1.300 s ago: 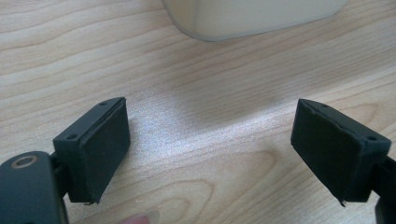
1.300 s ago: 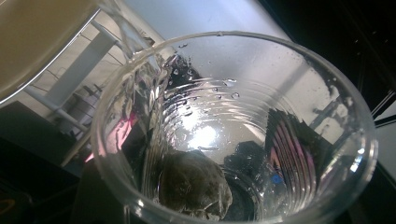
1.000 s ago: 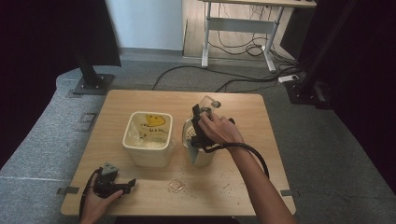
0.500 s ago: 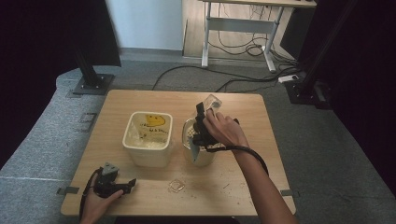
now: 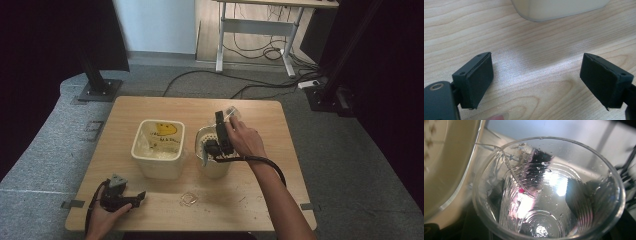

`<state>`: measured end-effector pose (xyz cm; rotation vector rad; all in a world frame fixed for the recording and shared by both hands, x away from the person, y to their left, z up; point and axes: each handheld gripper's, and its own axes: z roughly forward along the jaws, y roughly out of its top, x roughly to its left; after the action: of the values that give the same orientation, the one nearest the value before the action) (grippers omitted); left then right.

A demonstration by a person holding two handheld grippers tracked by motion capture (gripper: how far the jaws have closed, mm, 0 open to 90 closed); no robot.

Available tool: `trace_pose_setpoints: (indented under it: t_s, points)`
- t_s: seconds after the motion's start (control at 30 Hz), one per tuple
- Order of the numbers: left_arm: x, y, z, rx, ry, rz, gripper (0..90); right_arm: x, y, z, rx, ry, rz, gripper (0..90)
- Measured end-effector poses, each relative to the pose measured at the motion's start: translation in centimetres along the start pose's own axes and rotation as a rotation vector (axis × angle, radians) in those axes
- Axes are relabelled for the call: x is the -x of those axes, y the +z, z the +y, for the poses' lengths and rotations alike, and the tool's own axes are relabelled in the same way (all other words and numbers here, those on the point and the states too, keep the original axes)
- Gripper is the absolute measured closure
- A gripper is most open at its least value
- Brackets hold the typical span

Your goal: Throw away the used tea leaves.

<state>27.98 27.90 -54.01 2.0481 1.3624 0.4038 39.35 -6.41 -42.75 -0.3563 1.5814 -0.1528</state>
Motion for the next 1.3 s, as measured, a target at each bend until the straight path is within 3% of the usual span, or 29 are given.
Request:
trace_pose_setpoints:
  t_s: [0.03,0.1,0.17,0.2,0.27,0.33,0.43,0.73,0.77,0.87,0.97,1.07,1.3]
  points:
    - [0.0,0.0,0.0,0.0,0.0,0.001,11.4,0.3,-0.1,-0.2,0.005,0.103,0.039,38.0]
    - [0.0,0.0,0.0,0.0,0.0,0.002,11.3,0.9,-0.3,-0.5,0.023,0.249,0.085,37.5]
    - [0.1,0.1,0.0,0.003,0.001,0.003,11.3,1.5,-0.4,-1.0,0.044,0.349,0.125,37.1]
    - [0.1,0.1,0.0,0.004,0.0,0.004,11.3,1.8,-0.5,-1.4,0.057,0.43,0.136,36.9]
    - [0.1,0.1,0.0,0.004,0.0,0.005,11.3,2.1,-0.5,-2.1,0.067,0.546,0.153,36.7]
    - [0.1,0.1,0.0,0.002,0.002,0.005,11.2,2.4,-0.6,-2.7,0.066,0.619,0.161,36.6]
    - [0.1,0.1,0.0,0.003,0.002,0.006,11.2,3.1,-0.7,-3.4,0.074,0.691,0.164,36.5]
    - [0.1,0.1,0.0,0.002,0.004,0.004,11.2,5.8,-1.2,-4.9,0.095,0.79,0.149,36.3]
    - [0.1,0.1,0.0,0.002,0.004,0.005,11.2,6.3,-1.3,-5.2,0.108,0.839,0.156,36.3]
    - [0.1,0.1,0.0,0.001,0.003,0.003,11.2,7.1,-1.4,-5.8,0.103,0.864,0.142,36.3]
    - [0.1,0.1,0.1,0.0,0.005,0.006,11.2,8.0,-1.5,-6.8,0.106,0.941,0.138,36.6]
    - [0.1,0.1,0.1,-0.001,0.006,0.006,11.1,8.1,-1.6,-7.0,0.116,0.989,0.16,36.6]
    - [0.1,0.1,0.1,0.002,0.006,0.006,11.1,6.7,-0.9,-6.7,0.15,1.095,0.244,36.9]
